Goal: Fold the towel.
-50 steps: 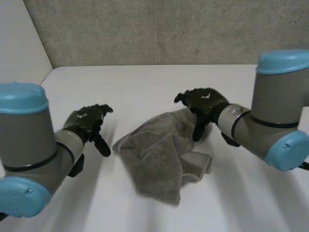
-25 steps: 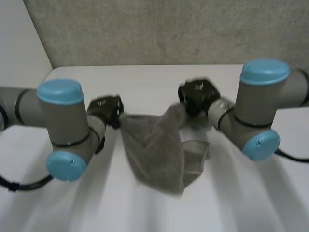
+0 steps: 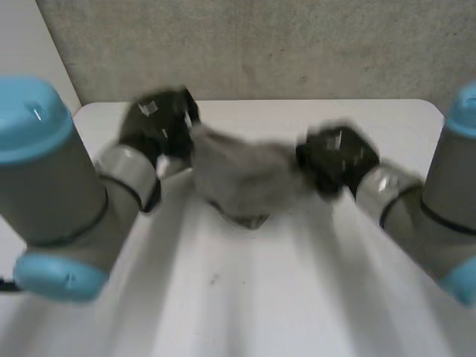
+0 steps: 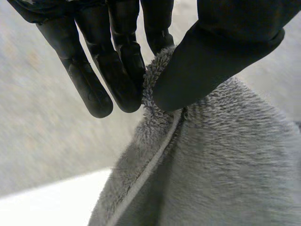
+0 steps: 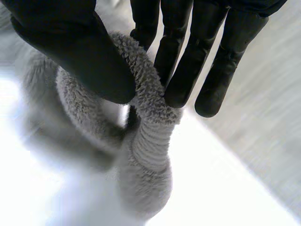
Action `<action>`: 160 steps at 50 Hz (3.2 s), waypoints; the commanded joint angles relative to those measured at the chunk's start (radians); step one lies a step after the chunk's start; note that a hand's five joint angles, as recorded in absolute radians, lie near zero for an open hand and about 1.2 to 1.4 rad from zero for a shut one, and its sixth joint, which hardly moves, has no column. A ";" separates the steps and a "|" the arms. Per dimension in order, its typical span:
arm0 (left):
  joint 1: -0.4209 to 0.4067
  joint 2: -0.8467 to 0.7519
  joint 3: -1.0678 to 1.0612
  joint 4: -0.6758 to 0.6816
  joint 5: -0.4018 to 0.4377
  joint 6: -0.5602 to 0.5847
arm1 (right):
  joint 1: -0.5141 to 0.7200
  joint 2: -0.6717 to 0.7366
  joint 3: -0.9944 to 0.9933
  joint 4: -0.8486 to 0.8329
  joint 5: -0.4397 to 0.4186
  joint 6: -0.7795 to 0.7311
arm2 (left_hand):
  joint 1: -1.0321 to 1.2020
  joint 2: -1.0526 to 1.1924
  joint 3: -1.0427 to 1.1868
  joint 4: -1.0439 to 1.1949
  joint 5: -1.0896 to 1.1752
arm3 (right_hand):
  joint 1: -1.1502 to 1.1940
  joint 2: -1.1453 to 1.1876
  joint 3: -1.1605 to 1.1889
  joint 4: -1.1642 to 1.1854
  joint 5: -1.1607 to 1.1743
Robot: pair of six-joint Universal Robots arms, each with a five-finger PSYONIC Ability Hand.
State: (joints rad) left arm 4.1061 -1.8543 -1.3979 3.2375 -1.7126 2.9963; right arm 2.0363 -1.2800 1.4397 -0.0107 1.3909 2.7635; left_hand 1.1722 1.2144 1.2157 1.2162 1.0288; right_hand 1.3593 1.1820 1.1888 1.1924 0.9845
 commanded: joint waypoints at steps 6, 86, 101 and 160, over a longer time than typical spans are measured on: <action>-0.187 -0.020 -0.339 -0.013 0.079 0.003 | -0.110 -0.034 0.231 0.365 -0.018 -0.356 | 0.087 0.044 0.043 0.042 0.055 | -1.185 -1.007 -1.014 -1.018 -0.984; 0.184 -0.032 -0.497 0.240 0.330 0.004 | -0.061 0.091 -0.260 0.192 -0.208 0.324 | -0.903 -0.945 -0.946 -0.947 -0.934 | 0.037 0.214 0.207 0.204 0.237; 0.119 -0.201 -0.313 0.251 0.332 0.004 | -0.119 -0.134 -0.166 0.184 -0.184 0.361 | -0.909 -0.951 -0.952 -0.953 -0.940 | 0.037 0.214 0.207 0.204 0.237; 0.232 -0.085 -0.105 0.079 0.116 0.512 | -0.151 0.192 -0.307 0.330 -0.115 -0.133 | 0.224 0.182 0.181 0.180 0.193 | 0.037 0.214 0.207 0.204 0.237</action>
State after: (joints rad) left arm 4.3086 -1.8580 -1.7007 3.2984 -1.5991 3.5052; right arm 1.8831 -1.1785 1.3317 0.4615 1.2473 2.5729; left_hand 1.1713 1.2141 1.2115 1.2164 1.0242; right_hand 1.3746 1.1873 1.1884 1.1925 0.9747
